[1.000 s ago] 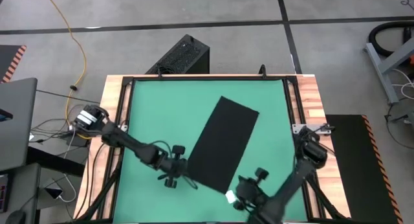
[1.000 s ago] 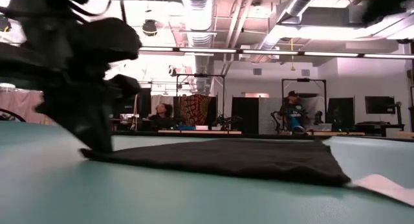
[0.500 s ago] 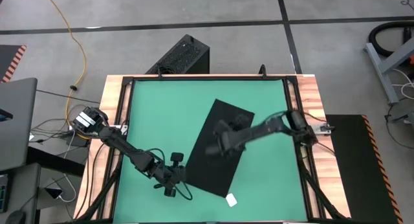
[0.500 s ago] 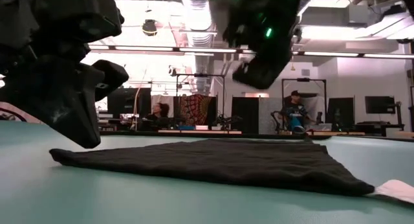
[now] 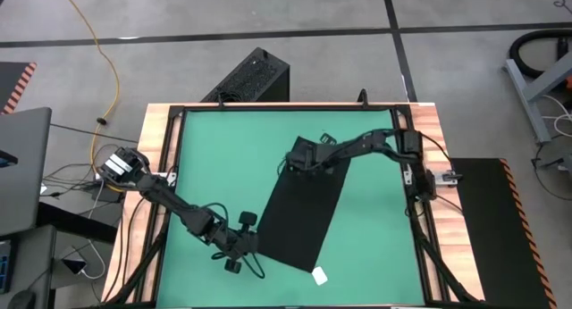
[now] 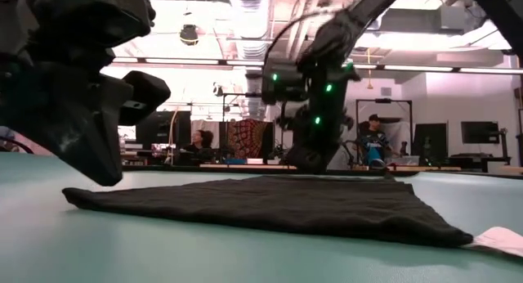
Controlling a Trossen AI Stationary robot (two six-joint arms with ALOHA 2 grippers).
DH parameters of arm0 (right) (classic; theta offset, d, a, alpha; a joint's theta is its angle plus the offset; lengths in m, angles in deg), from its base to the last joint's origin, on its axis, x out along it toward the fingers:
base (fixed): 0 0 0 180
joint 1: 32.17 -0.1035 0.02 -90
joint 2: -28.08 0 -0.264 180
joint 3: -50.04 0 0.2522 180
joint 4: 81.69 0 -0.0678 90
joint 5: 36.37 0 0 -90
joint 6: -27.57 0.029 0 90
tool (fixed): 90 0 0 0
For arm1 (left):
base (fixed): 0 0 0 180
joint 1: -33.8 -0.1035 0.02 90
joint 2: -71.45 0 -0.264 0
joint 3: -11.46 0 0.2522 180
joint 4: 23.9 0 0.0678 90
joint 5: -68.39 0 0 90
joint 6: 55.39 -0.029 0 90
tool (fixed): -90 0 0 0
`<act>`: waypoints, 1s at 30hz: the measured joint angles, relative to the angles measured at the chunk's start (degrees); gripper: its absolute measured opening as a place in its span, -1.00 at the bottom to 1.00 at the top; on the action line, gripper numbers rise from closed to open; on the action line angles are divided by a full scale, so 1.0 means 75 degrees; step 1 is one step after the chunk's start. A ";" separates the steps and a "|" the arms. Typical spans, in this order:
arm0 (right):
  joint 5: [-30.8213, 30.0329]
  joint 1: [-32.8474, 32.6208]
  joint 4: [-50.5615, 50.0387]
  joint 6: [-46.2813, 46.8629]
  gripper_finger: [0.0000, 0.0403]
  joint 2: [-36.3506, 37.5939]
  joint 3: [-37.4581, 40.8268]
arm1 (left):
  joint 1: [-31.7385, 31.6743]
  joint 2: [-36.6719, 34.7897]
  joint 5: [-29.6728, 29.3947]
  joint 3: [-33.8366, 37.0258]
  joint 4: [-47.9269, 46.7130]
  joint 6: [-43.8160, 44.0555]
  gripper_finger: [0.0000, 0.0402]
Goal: Roll towel
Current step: Fold the black towel
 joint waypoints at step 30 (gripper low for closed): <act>0.1799 0.0453 0.1248 -0.2487 -1.00 0.0014 -0.0468 | -0.0177 -0.0012 -0.0326 -0.0005 0.0336 0.0870 -1.00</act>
